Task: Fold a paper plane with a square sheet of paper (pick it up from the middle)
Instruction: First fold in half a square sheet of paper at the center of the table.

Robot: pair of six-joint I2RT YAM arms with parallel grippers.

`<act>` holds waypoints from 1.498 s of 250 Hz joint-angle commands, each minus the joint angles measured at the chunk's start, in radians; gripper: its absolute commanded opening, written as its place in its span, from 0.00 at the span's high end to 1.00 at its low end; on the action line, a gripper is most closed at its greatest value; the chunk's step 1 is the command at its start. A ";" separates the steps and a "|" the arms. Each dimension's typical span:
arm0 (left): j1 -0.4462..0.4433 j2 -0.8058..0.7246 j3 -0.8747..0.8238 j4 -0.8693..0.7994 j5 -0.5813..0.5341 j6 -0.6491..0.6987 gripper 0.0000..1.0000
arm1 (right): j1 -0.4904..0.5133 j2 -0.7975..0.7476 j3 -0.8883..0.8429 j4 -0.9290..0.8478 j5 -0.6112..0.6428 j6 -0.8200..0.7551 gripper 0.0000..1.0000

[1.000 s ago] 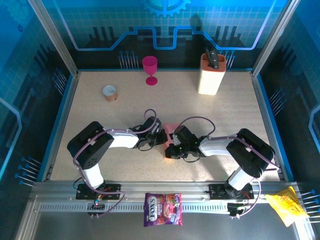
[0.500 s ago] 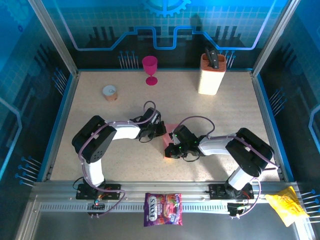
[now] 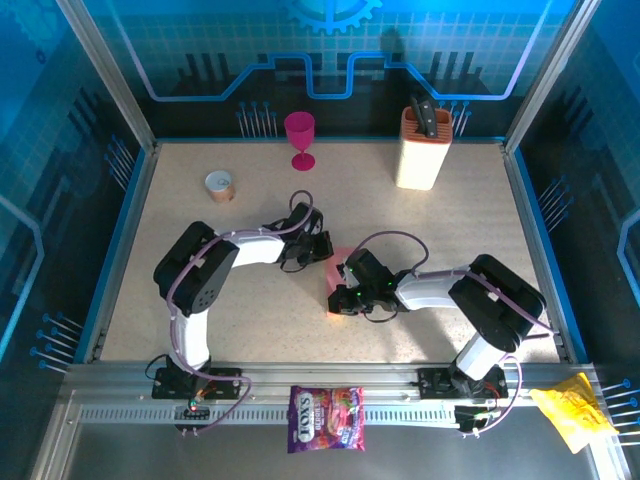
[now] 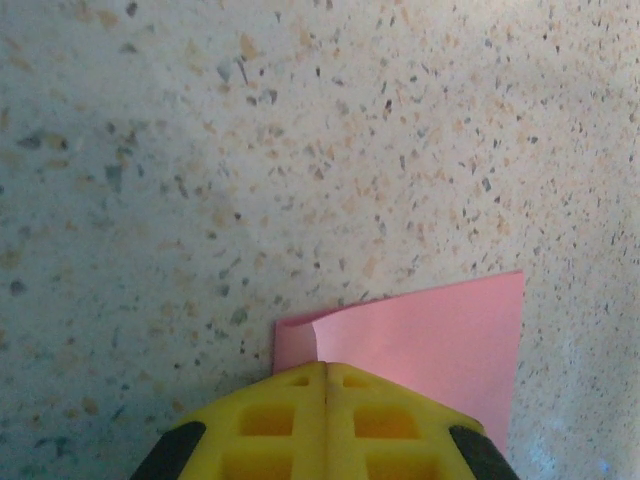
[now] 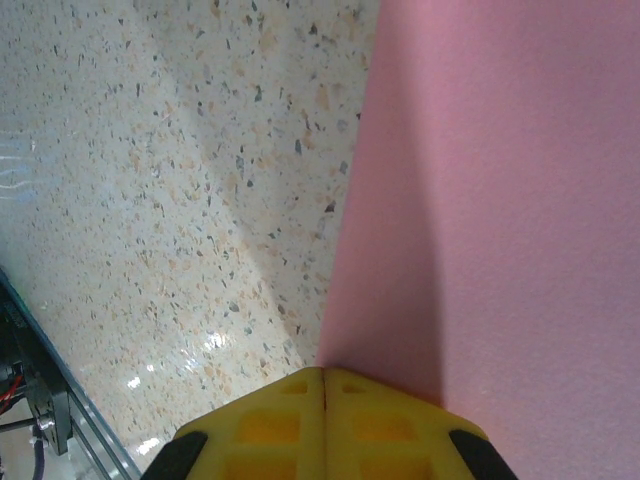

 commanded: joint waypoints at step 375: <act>0.016 0.017 -0.008 0.020 0.046 0.184 1.00 | 0.008 0.011 -0.016 -0.182 0.032 -0.006 1.00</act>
